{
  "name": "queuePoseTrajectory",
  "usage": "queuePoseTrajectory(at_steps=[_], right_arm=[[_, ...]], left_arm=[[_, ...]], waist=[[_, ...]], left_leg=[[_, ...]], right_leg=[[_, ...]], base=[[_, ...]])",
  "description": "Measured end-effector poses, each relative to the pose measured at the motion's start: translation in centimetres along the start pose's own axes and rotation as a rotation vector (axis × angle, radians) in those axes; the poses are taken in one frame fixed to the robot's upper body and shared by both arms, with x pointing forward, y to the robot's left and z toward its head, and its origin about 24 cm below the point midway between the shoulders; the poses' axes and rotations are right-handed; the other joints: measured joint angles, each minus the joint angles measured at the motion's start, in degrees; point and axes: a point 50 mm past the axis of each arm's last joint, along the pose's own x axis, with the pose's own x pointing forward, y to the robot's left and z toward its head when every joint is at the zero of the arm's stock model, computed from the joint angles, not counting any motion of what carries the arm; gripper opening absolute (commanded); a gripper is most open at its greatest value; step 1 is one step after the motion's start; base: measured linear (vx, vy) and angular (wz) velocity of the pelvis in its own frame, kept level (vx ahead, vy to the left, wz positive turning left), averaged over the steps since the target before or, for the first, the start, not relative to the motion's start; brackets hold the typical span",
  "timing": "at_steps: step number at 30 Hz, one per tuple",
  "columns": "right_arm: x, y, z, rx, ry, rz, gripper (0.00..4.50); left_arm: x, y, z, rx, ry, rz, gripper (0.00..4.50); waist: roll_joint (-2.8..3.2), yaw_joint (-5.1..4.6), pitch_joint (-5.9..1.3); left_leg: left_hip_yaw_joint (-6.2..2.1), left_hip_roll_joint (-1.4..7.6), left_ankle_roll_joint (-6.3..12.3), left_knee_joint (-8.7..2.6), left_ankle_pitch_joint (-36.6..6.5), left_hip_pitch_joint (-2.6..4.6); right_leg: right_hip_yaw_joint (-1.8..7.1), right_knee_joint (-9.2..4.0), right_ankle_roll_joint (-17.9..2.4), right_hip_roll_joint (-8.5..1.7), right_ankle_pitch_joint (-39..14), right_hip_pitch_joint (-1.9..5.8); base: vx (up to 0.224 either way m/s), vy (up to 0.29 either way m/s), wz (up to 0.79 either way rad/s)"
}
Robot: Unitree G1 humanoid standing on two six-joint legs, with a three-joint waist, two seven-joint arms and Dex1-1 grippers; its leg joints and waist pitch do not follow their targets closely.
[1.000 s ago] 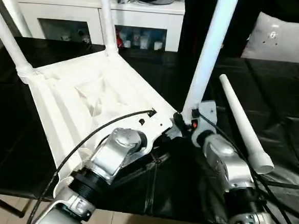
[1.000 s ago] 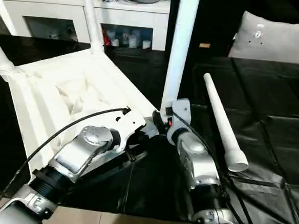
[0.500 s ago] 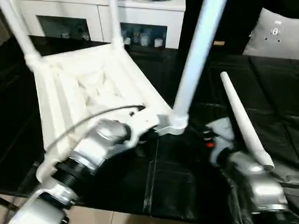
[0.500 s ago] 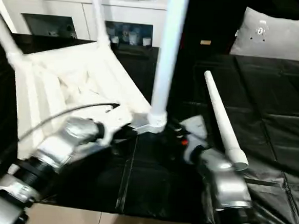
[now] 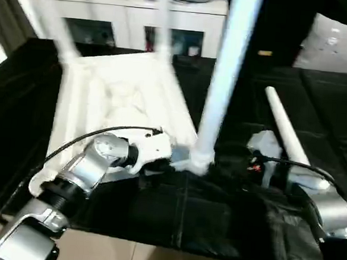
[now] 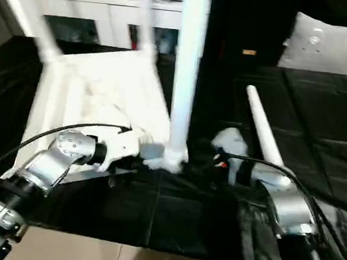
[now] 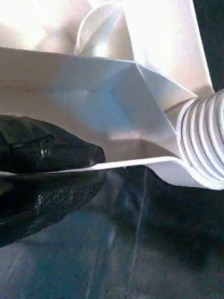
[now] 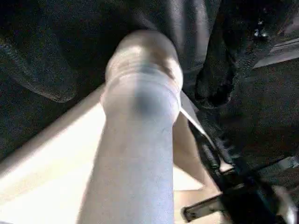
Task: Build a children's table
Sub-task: Rotate leg to tighten
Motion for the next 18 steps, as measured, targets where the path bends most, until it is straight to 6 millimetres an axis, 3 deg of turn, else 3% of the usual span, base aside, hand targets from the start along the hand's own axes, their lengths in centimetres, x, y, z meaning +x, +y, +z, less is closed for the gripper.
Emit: queuePoseTrajectory(at_steps=[5, 18], right_arm=[[0.44, 0.35, -0.37, -0.013, 0.020, 0.077, 4.21], [0.94, 0.17, -0.90, 0.018, 0.038, 0.153, 3.13]], left_arm=[[0.16, -0.37, 0.18, 0.034, -0.001, -0.049, 0.00], [0.36, -0.67, 0.32, 0.055, -0.003, -0.088, 0.00]], waist=[[-0.01, 0.73, 0.00], [-0.11, 0.79, 0.01]], left_leg=[[0.01, -0.07, 0.07, 0.38, -0.05, 0.00], [0.07, -0.08, 0.10, 0.74, -0.06, -0.06]], right_leg=[[0.00, 0.48, -0.07, -0.18, -0.06, -0.01], [-0.12, 0.73, -0.05, -0.37, -0.05, 0.07]], base=[[0.000, 0.000, 0.00], [0.000, 0.000, 0.00]])
